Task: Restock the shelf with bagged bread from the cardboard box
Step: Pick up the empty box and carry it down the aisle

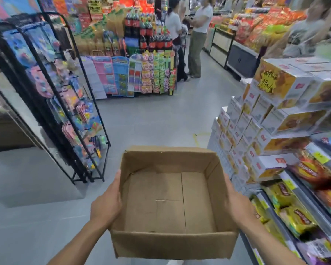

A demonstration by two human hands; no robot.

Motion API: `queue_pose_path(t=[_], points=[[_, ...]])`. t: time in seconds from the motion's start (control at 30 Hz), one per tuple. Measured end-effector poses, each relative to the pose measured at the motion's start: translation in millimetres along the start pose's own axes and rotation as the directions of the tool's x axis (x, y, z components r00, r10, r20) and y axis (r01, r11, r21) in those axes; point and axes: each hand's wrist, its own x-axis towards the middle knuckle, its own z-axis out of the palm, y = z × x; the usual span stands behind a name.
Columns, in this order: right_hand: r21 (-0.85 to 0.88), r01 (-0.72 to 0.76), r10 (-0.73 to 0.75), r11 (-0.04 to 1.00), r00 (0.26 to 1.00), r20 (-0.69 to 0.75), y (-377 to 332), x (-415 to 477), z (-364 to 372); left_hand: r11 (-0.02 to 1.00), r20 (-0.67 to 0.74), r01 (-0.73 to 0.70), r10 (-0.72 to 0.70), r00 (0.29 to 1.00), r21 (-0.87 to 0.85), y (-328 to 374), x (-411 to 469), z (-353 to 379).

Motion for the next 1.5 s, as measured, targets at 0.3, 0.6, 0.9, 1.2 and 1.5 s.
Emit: queue_pose_path(t=[0.3, 0.6, 0.9, 1.2, 1.5], points=[[0.112, -0.031, 0.037, 0.993, 0.998, -0.050, 11, 197, -12, 0.988, 0.020, -0.123, 0.121, 0.992, 0.090, 104, 210, -13], [0.083, -0.358, 0.357, 0.930, 0.934, 0.023, 25, 277, -10, 0.869, 0.197, -0.487, 0.465, 0.863, 0.085, 189, 388, 42], [0.253, -0.771, 0.762, 0.584, 0.629, 0.156, 2, 319, 47, 0.677, 0.434, -0.736, 0.665, 0.608, -0.005, 292, 551, 118], [0.209, -0.918, 0.895, 0.337, 0.381, 0.233, -11, 338, 142, 0.479, 0.636, -0.878, 0.674, 0.376, 0.012, 348, 612, 224], [0.223, -0.950, 0.912, 0.218, 0.279, 0.301, 18, 368, 268, 0.425, 0.688, -0.905, 0.661, 0.301, -0.013, 351, 638, 371]])
